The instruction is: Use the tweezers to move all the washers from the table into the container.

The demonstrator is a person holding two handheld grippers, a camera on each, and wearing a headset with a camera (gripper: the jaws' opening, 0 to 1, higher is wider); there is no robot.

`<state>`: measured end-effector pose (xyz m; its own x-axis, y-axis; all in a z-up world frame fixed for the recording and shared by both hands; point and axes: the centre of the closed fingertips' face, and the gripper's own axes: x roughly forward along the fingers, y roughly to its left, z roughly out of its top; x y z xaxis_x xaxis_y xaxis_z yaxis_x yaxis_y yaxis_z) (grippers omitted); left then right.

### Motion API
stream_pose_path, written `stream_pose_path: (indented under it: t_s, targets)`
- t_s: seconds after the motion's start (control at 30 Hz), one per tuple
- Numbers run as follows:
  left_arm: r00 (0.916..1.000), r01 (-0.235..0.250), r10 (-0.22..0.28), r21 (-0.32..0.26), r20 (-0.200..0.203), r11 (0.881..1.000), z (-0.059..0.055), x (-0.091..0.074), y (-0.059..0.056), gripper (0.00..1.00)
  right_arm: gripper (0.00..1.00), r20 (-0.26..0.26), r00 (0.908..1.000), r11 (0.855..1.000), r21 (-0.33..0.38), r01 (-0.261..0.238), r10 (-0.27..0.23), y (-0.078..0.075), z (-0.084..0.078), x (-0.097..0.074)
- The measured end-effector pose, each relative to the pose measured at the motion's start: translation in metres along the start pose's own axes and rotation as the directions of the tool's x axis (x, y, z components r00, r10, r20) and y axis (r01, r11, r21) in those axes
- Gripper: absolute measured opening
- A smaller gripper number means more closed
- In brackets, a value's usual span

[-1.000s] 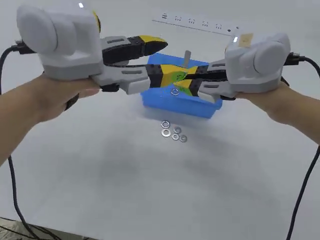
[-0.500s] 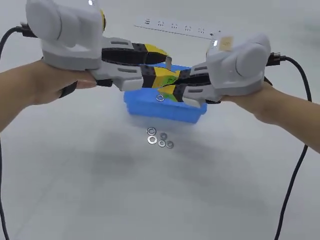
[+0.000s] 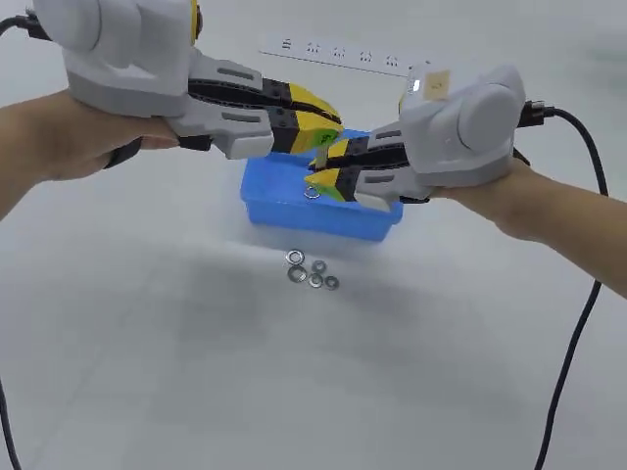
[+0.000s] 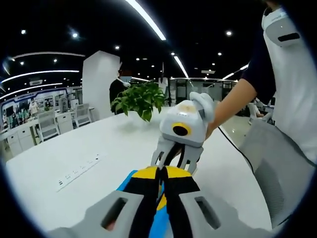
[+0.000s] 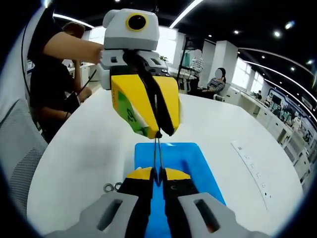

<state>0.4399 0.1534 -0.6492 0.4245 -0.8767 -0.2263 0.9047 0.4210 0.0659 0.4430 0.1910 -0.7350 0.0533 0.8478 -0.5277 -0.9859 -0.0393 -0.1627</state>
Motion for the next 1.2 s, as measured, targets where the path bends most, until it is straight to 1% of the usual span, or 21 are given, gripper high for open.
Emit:
stream_pose_path:
  t_s: [0.03, 0.1, 0.13, 0.2, 0.3, 0.37, 0.47, 0.5, 0.57, 0.67, 0.8, 0.93, 1.03, 1.07, 1.13, 1.17, 1.2]
  targets:
    - [1.0, -0.002, 0.002, 0.013, -0.006, 1.0, 0.0, 0.0, 0.0, 0.06, 0.09, -0.001, 1.0, 1.0, -0.002, 0.0, 0.0, 0.0, 0.0, 0.0]
    - [0.9995, -0.006, 0.007, 0.056, -0.03, 0.998, -0.003, 0.0, 0.002, 0.05, 0.09, -0.009, 1.0, 1.0, -0.029, 0.002, -0.003, 0.001, -0.001, 0.001]
    - [0.9996, -0.002, 0.003, 0.05, -0.03, 0.999, -0.003, 0.0, 0.001, 0.04, 0.1, -0.008, 0.9999, 0.999, -0.038, 0.007, -0.008, 0.0, -0.001, 0.001]
    - [0.9992, -0.005, 0.008, 0.086, -0.038, 0.996, -0.003, 0.0, 0.004, 0.04, 0.1, -0.004, 0.9999, 0.999, -0.033, 0.015, -0.015, -0.001, 0.0, 0.0]
    - [0.999, -0.009, 0.014, 0.104, -0.042, 0.994, -0.003, 0.001, 0.004, 0.04, 0.12, -0.003, 0.9997, 0.999, -0.022, 0.025, -0.025, -0.004, 0.001, 0.0]
    - [0.9987, -0.015, 0.02, 0.116, -0.046, 0.993, -0.003, 0.001, 0.006, 0.04, 0.13, -0.007, 0.9994, 0.999, -0.028, 0.035, -0.035, -0.005, 0.001, -0.001]
    - [0.998, -0.022, 0.03, 0.133, -0.056, 0.991, -0.003, 0.002, 0.007, 0.04, 0.13, -0.033, 0.9965, 0.996, -0.049, 0.075, -0.077, -0.01, 0.0, -0.003]
    - [0.9973, -0.026, 0.035, 0.141, -0.064, 0.99, -0.003, 0.002, 0.007, 0.04, 0.15, -0.035, 0.9961, 0.996, -0.044, 0.08, -0.081, -0.011, -0.001, -0.004]
    - [0.9964, -0.038, 0.049, 0.153, -0.069, 0.988, -0.003, 0.002, 0.009, 0.04, 0.2, -0.035, 0.9955, 0.996, -0.035, 0.087, -0.088, -0.011, 0.0, -0.005]
    - [0.9956, -0.059, 0.07, 0.156, -0.062, 0.986, 0.001, -0.001, 0.011, 0.04, 0.22, -0.04, 0.9941, 0.995, -0.029, 0.1, -0.101, -0.011, -0.002, -0.006]
    - [0.9944, -0.08, 0.09, 0.159, -0.056, 0.984, 0.007, -0.006, 0.014, 0.04, 0.26, -0.04, 0.9925, 0.993, -0.01, 0.116, -0.116, -0.009, -0.001, -0.01]
    - [0.9925, -0.102, 0.111, 0.154, -0.051, 0.983, 0.01, -0.01, 0.018, 0.04, 0.31, -0.027, 0.9909, 0.991, 0.034, 0.133, -0.132, -0.008, 0.002, -0.014]
    - [0.9914, -0.118, 0.125, 0.155, -0.038, 0.981, 0.016, -0.013, 0.021, 0.04, 0.35, -0.018, 0.9877, 0.987, 0.045, 0.156, -0.155, -0.009, 0.005, -0.019]
    - [0.9915, -0.119, 0.126, 0.155, -0.034, 0.981, 0.018, -0.014, 0.021, 0.04, 0.36, -0.016, 0.9867, 0.986, 0.047, 0.163, -0.162, -0.008, 0.007, -0.021]
    - [0.9919, -0.12, 0.125, 0.153, -0.023, 0.981, 0.024, -0.015, 0.017, 0.04, 0.36, -0.012, 0.9859, 0.984, 0.057, 0.167, -0.167, -0.007, 0.009, -0.026]
    - [0.992, -0.12, 0.125, 0.155, -0.02, 0.981, 0.024, -0.015, 0.018, 0.04, 0.36, -0.008, 0.9871, 0.983, 0.088, 0.16, -0.16, -0.005, 0.01, -0.027]
    - [0.9921, -0.119, 0.124, 0.156, -0.02, 0.981, 0.025, -0.015, 0.018, 0.04, 0.36, 0.015, 0.9899, 0.98, 0.144, 0.138, -0.141, 0.001, 0.015, -0.03]
